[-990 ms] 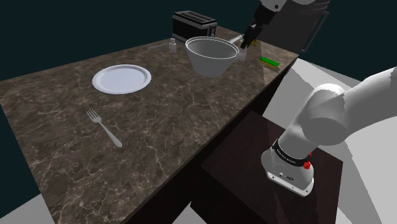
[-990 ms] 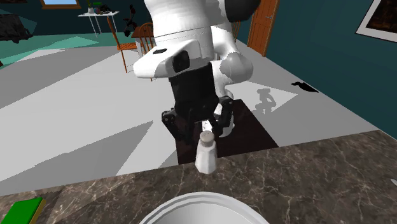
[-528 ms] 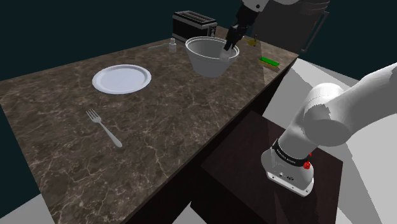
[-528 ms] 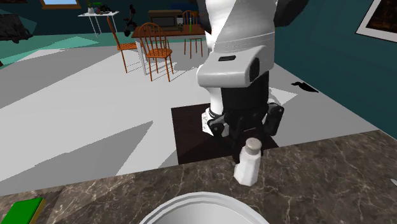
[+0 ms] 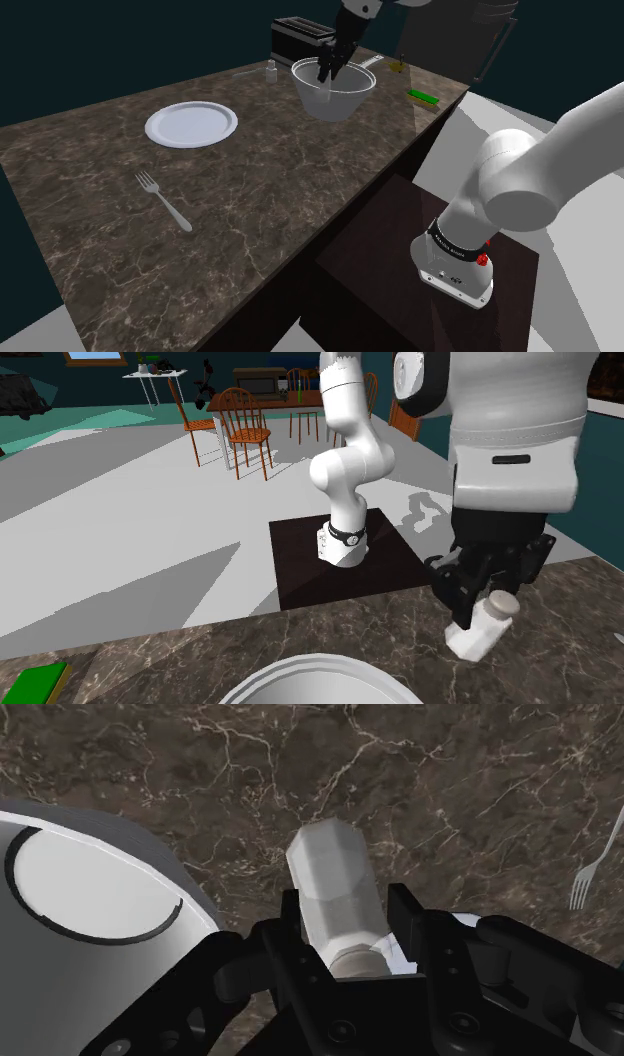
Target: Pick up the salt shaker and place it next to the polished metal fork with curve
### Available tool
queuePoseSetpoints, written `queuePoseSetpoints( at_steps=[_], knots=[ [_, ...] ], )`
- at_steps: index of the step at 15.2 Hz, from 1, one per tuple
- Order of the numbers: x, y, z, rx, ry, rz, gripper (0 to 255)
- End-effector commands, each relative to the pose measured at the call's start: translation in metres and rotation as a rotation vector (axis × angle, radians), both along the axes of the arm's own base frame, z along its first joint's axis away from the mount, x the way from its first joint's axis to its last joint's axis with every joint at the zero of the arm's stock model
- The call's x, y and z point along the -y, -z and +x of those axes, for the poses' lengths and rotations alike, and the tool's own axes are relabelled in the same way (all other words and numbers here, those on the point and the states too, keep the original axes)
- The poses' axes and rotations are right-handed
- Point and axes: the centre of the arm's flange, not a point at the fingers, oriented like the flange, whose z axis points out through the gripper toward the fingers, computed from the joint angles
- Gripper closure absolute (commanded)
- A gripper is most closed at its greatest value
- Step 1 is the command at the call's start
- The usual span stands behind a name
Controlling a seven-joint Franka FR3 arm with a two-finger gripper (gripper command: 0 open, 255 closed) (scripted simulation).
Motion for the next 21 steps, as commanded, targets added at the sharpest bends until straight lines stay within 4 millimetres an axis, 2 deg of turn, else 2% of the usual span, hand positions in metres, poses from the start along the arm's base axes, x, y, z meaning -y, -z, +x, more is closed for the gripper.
queuePoseSetpoints(
  at_steps=[1,21],
  knots=[
    [-0.024,-0.004,0.012,0.0,0.0,0.001,255],
    [-0.258,-0.005,0.133,0.0,0.0,0.001,255]
  ],
)
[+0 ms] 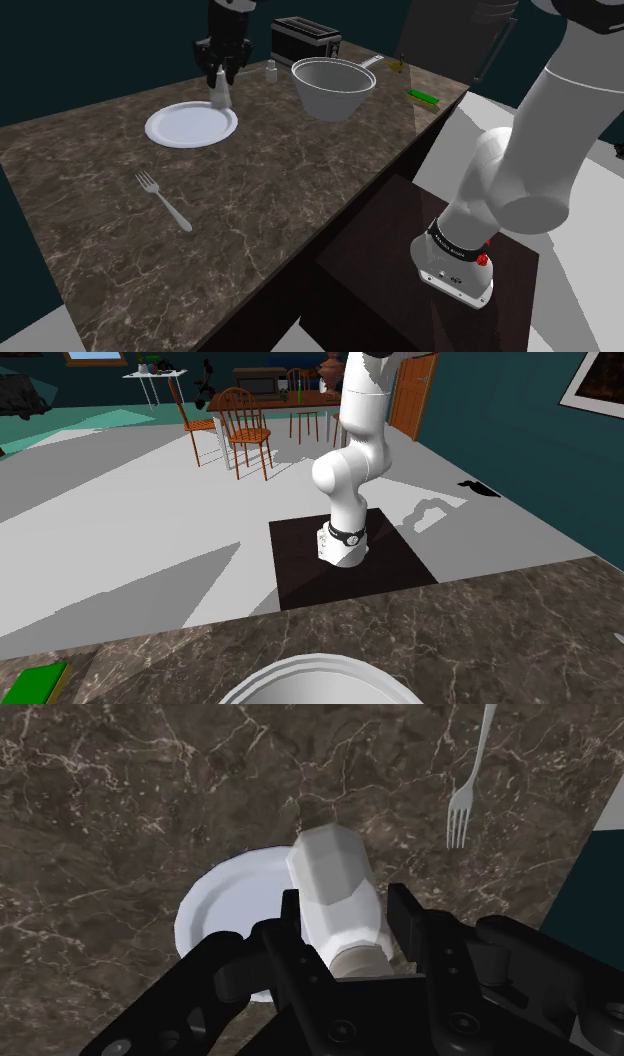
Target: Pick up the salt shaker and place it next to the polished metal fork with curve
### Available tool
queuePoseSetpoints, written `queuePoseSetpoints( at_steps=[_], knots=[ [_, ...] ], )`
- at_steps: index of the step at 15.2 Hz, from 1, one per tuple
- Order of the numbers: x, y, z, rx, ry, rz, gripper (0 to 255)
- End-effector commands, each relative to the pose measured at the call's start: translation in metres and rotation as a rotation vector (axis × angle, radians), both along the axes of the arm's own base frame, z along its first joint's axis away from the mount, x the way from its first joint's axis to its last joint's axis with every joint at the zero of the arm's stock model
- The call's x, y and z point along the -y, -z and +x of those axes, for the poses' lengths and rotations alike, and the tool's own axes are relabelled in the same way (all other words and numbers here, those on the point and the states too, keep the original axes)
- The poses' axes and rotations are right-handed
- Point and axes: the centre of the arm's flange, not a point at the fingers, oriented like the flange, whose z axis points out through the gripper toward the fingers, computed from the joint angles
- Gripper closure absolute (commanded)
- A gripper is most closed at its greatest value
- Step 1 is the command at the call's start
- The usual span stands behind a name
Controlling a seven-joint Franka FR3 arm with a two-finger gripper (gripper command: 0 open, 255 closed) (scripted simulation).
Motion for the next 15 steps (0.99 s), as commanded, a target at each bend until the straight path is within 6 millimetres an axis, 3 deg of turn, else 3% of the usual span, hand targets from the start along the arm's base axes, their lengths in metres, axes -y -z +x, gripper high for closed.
queuePoseSetpoints(
  at_steps=[1,5,15],
  knots=[
    [-0.026,-0.001,0.01,0.0,0.001,0.0,255],
    [-0.075,-0.001,0.035,0.0,0.001,0.0,255],
    [-0.075,0.052,0.035,0.0,0.001,0.0,255]
  ],
)
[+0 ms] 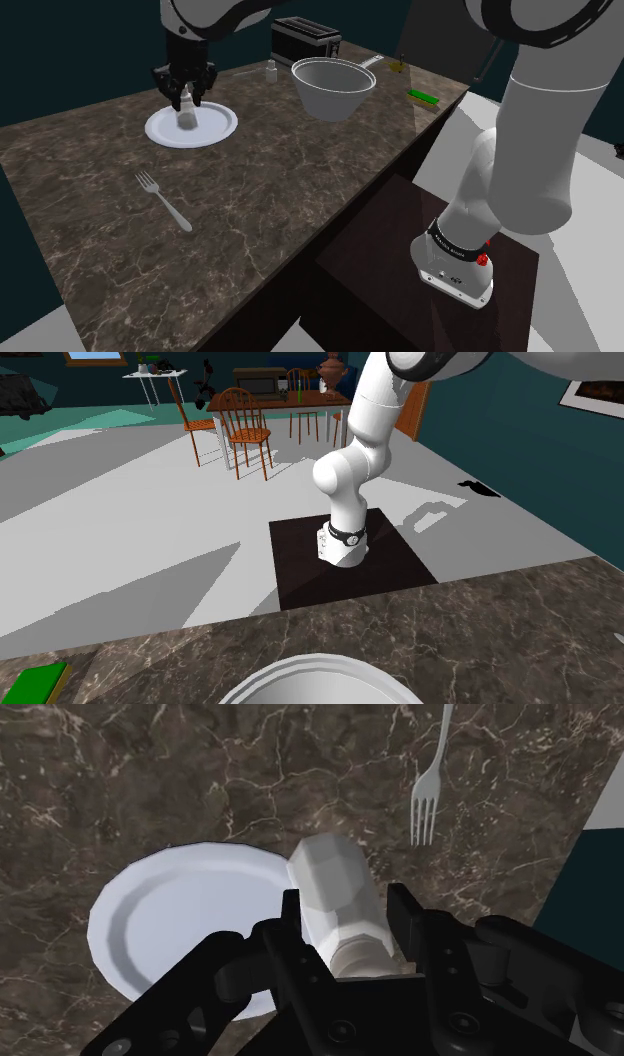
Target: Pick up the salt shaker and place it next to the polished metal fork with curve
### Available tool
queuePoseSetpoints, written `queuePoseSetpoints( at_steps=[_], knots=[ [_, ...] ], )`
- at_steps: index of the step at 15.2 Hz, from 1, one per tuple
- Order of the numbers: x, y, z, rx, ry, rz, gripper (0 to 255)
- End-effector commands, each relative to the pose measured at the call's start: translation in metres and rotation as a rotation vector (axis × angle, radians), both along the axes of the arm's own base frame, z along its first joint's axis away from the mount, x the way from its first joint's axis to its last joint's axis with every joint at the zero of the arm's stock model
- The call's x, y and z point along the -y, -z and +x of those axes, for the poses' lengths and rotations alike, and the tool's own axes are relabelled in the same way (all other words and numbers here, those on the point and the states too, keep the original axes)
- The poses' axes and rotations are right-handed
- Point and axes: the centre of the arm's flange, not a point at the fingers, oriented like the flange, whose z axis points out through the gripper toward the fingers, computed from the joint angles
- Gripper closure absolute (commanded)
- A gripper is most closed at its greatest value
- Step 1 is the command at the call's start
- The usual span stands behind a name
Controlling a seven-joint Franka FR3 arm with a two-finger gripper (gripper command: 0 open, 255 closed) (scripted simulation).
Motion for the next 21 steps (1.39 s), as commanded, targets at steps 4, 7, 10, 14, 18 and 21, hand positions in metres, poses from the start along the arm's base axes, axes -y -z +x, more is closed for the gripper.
queuePoseSetpoints(
  at_steps=[4,7,10,14,18,21],
  knots=[
    [0.001,0.026,0.001,0.001,0.0,0.0,255],
    [0.001,0.042,0.001,0.001,0.0,0.0,255],
    [0.001,0.058,0.001,0.001,0.0,0.0,255],
    [0.001,0.079,0.001,0.001,0.0,0.0,255],
    [0.001,0.1,0.001,0.001,0.0,0.0,255],
    [0.001,0.116,0.001,0.001,0.0,0.0,255]
  ],
)
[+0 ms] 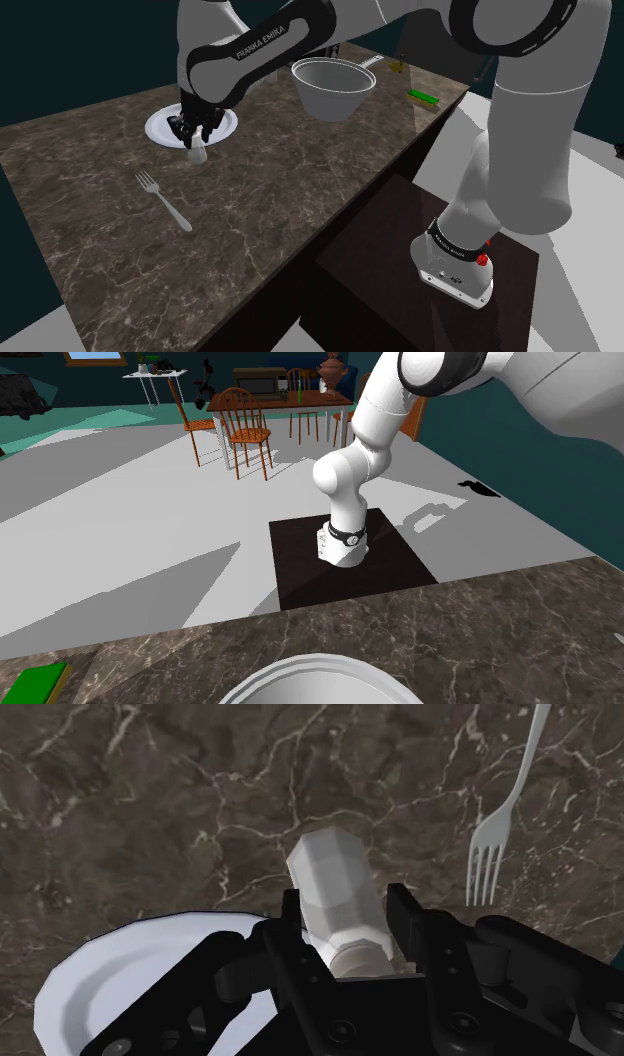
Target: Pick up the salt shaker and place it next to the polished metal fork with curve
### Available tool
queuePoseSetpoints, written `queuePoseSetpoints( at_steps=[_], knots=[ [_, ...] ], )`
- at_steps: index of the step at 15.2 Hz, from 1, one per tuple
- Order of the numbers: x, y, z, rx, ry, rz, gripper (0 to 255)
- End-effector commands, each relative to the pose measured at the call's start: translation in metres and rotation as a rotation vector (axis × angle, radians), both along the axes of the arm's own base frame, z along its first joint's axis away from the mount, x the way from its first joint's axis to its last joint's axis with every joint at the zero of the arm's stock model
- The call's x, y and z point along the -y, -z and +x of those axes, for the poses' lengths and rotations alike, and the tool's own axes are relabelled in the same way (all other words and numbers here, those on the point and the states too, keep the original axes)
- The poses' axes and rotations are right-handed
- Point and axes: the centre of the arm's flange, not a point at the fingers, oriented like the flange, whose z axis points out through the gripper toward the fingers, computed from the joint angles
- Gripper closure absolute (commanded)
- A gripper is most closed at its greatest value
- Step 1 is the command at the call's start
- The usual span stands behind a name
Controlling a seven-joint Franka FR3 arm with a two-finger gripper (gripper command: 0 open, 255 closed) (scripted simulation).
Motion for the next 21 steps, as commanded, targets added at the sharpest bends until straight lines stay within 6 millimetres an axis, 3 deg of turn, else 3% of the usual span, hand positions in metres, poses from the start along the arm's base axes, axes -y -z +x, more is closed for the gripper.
queuePoseSetpoints(
  at_steps=[1,9,10,15,19,21],
  knots=[
    [0.001,0.012,0.0,0.001,0.0,0.0,255],
    [0.001,0.012,0.0,0.001,0.0,0.0,255],
    [0.001,0.012,0.0,0.001,0.0,0.0,0],
    [0.001,0.012,0.0,0.001,0.0,0.0,0],
    [0.007,-0.036,-0.012,0.001,0.0,0.0,0],
    [0.007,-0.036,-0.012,0.001,0.0,0.0,0]
  ],
)
